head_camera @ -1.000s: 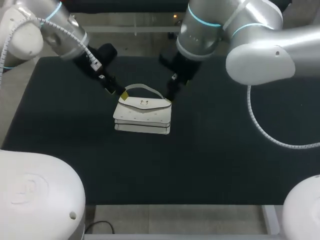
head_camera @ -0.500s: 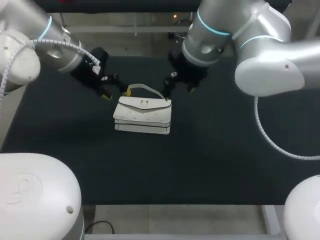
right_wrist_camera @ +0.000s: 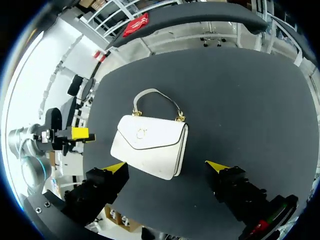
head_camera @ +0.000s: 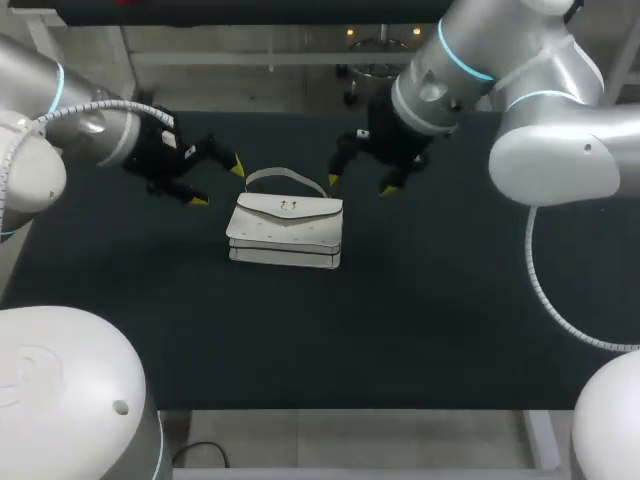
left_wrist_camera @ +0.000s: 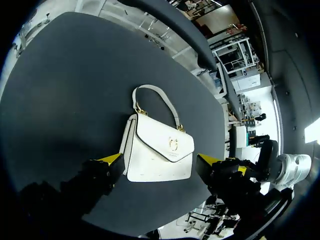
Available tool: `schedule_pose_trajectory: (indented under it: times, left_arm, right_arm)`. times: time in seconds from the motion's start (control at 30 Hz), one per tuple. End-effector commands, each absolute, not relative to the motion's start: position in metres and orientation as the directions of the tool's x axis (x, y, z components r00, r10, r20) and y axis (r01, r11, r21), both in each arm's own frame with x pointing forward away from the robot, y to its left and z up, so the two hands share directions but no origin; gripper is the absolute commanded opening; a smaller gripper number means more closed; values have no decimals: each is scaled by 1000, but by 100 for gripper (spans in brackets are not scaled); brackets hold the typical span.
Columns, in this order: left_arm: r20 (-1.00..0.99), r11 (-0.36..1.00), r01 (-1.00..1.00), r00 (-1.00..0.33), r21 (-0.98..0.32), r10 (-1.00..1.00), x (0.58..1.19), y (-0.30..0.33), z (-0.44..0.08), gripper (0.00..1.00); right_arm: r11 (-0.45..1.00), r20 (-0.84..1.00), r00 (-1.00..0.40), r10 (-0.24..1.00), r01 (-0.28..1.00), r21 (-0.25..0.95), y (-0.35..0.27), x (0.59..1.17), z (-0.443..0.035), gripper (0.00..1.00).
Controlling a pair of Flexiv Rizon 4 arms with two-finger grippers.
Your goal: Pick up the bag, open it, inspect its contents, close it, and place it on the opposite side
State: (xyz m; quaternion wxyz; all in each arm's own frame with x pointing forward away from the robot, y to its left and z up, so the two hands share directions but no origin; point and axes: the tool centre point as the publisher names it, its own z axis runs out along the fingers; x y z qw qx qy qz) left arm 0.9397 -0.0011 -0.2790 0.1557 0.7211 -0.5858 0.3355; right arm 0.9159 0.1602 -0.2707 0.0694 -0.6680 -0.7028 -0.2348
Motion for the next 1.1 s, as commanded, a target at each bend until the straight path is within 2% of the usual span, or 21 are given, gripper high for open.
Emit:
schedule_pose_trajectory:
  times: [0.03, 0.4, 0.77, 1.0, 1.1]
  left_arm:
    - [793, -378, -910, 356, 173, -494, 948, -4, -292, 100]
    - [808, -346, -908, 382, 237, -449, 954, -2, -311, 100]
    - [872, -180, -980, 157, 80, -464, 953, -3, -325, 100]
    - [894, -145, -987, 127, 71, -430, 960, -7, -329, 100]
    - [871, -214, -974, 174, 82, -459, 964, -6, -328, 100]
  right_arm:
    - [-134, 602, 69, 795, 989, 63, 154, 920, -277, 100]
    - [-144, 685, 143, 714, 988, -57, 159, 922, -292, 100]
    - [-110, 727, 128, 675, 991, -72, 172, 921, -304, 100]
    - [-101, 755, 152, 638, 988, -114, 177, 919, -316, 100]
    - [-85, 767, 142, 626, 990, -113, 178, 917, -318, 100]
